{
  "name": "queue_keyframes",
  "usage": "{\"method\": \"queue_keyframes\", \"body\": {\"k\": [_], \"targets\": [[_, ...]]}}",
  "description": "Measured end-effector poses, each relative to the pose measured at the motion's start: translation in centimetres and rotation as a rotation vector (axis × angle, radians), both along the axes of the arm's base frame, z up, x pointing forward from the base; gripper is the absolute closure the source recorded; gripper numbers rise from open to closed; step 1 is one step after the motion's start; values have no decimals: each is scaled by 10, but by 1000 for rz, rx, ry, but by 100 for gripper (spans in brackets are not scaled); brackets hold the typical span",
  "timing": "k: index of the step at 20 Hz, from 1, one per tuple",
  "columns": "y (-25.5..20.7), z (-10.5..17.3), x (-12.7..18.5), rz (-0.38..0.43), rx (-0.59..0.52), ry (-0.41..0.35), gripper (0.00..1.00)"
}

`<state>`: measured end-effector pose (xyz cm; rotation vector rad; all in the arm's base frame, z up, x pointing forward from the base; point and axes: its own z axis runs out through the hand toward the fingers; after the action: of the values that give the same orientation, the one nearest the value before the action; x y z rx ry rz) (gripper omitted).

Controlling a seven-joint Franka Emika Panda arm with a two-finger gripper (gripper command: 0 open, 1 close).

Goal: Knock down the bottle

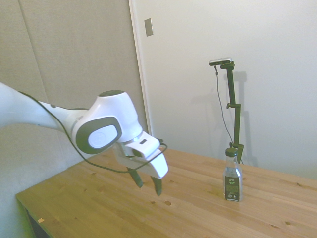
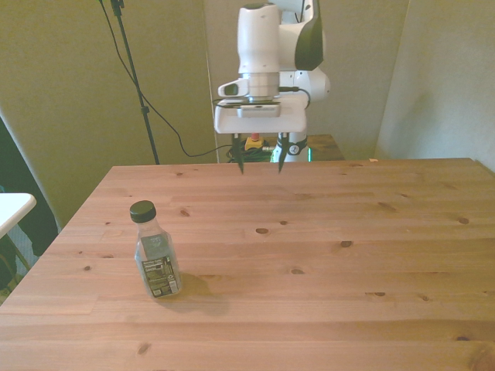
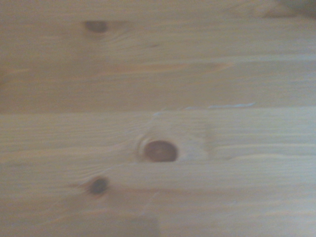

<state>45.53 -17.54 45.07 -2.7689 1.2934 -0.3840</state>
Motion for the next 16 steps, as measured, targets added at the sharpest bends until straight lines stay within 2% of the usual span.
{"method": "queue_keyframes", "body": {"k": [5,6,7,10,16], "targets": [[-83,28,37,-12,-55,-75,0],[-84,29,38,-7,-56,-76,0],[-84,28,40,6,-61,-76,100],[-99,32,51,37,-83,-104,100],[-157,40,79,90,-127,-161,100]]}}
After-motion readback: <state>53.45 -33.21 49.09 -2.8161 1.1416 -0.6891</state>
